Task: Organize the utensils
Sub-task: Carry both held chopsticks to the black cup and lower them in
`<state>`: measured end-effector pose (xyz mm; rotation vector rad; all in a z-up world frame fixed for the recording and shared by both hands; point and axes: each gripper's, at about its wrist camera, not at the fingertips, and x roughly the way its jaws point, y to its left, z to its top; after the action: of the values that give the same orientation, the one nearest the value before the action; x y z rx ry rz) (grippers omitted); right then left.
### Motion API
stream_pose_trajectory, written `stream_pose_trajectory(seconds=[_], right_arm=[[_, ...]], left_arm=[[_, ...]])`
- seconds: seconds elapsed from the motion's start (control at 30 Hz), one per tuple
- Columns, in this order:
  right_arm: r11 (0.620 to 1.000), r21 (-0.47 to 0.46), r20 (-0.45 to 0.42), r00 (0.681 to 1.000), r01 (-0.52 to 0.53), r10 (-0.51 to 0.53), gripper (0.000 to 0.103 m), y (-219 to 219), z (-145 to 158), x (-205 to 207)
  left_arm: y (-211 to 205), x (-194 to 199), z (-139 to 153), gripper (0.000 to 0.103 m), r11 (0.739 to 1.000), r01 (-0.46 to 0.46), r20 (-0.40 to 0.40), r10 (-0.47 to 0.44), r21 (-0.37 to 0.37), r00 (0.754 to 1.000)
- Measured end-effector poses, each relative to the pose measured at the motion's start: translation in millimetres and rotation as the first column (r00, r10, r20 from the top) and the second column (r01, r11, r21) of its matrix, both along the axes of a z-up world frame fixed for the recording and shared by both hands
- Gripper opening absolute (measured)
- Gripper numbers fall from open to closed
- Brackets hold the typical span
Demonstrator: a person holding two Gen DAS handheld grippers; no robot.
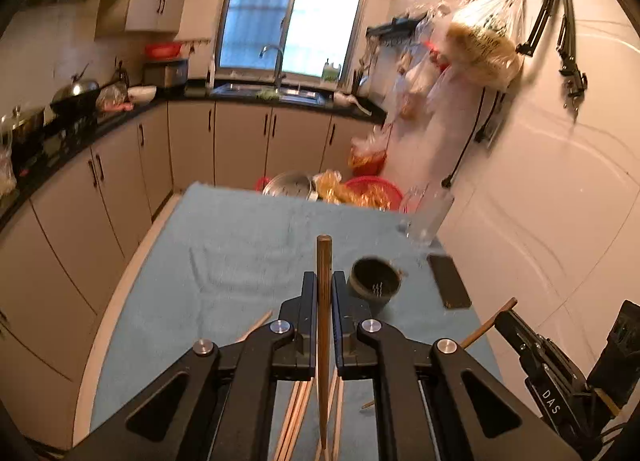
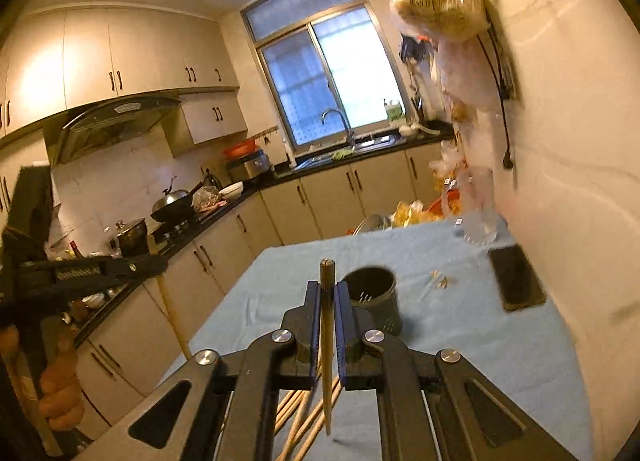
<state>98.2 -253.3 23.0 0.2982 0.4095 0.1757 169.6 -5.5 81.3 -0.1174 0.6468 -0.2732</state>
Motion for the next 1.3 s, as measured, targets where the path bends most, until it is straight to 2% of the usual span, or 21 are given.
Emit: stream_pose_trajectory(seconds=[0.2,0.3,0.47,0.6,0.73,0.9,1.13,1.23,1.3], right_arm=[[0.999,-0.035,0.056,0.998,0.017,-0.015,0.007,-8.5,30.8,16.3],[0.998,-0.055,0.094,0.995,0.039,-0.034,0.007,-14.5,50.9,29.2],[0.996,-0.047,0.143,0.987,0.081,-0.073,0.007,-27.1,80.3,56.9],[0.994,-0.024,0.153,0.983,0.108,-0.103,0.007,-36.4,90.4,87.4],[0.992,-0.005,0.138,0.982,0.128,-0.126,0.007,-41.5,83.4,113.1],[0.990,0.021,0.084,0.987,0.137,-0.139,0.007,-44.4,52.7,136.0],[0.991,0.037,0.055,0.990,0.130,-0.132,0.007,-49.9,35.3,145.0],[0.991,0.033,0.064,0.989,0.132,-0.133,0.007,-49.7,36.5,144.8],[0.990,0.032,0.062,0.989,0.135,-0.137,0.007,-50.5,35.0,146.2]], left_arm=[[-17.1,18.4,34.5,0.007,1.000,0.008,0.116,-0.005,-0.026,0.993],[-27.6,37.4,42.7,0.007,1.000,0.011,0.138,-0.007,-0.027,0.990],[-44.0,73.4,42.7,0.007,0.999,-0.004,0.170,0.012,-0.045,0.985],[-47.4,104.7,29.5,0.007,0.994,-0.013,0.135,0.027,-0.108,0.990],[-53.5,131.3,9.5,0.007,0.987,-0.036,0.098,0.052,-0.154,0.994],[-54.9,147.1,-11.6,0.007,0.977,-0.058,0.085,0.077,-0.205,0.993],[-54.1,145.1,3.5,0.007,0.972,-0.041,0.105,0.067,-0.230,0.992],[-58.1,145.1,8.9,0.007,0.977,-0.041,0.128,0.069,-0.207,0.989],[-62.0,147.1,2.2,0.007,0.979,-0.050,0.129,0.076,-0.197,0.989]])
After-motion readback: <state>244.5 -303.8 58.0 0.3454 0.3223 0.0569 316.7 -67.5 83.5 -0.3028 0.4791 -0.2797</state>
